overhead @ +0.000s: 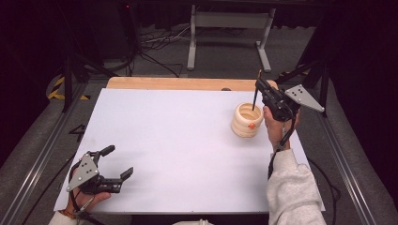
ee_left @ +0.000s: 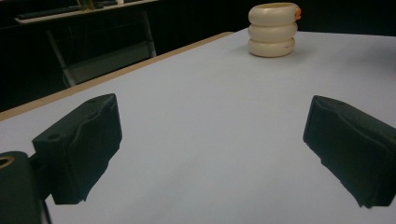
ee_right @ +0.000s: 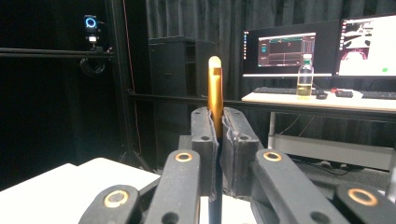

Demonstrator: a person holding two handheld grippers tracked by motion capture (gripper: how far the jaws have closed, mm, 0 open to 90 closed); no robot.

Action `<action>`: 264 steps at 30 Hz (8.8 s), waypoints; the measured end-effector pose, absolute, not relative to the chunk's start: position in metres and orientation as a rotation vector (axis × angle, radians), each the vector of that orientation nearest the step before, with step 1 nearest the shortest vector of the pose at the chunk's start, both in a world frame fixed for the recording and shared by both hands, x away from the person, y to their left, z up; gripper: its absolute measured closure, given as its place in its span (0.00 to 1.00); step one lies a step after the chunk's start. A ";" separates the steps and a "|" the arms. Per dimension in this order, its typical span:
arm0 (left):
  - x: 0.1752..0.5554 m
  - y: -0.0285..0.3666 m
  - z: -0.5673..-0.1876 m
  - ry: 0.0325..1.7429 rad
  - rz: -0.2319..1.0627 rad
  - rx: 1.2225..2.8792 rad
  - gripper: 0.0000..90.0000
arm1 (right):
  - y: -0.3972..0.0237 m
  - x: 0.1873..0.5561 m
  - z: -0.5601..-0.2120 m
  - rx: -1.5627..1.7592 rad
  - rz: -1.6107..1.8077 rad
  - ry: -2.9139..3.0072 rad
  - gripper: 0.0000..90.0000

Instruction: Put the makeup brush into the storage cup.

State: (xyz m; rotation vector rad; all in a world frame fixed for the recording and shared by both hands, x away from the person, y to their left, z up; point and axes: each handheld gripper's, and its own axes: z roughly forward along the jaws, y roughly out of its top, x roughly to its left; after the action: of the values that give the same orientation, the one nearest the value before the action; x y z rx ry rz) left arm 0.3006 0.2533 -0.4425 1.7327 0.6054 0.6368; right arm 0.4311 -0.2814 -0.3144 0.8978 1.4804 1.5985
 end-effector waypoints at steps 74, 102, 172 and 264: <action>0.299 0.253 -0.443 0.600 0.639 1.735 0.06 | -0.288 0.436 -0.377 1.002 1.574 1.508 0.93; 0.299 0.252 -0.443 0.593 0.636 1.744 0.06 | -0.288 0.433 -0.382 1.004 1.556 1.521 0.90; 0.299 0.250 -0.444 0.584 0.640 1.766 0.06 | -0.272 0.387 -0.353 0.857 1.393 1.430 0.05; 0.299 0.245 -0.446 0.570 0.631 1.786 0.06 | -0.274 0.320 -0.401 0.658 1.253 1.683 0.09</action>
State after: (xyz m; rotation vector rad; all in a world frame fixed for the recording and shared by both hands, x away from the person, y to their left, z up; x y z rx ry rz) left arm 0.2993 0.2455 -0.4455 1.7859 0.5699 0.6310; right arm 0.3197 -0.2744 -0.4011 0.6581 1.6829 1.2526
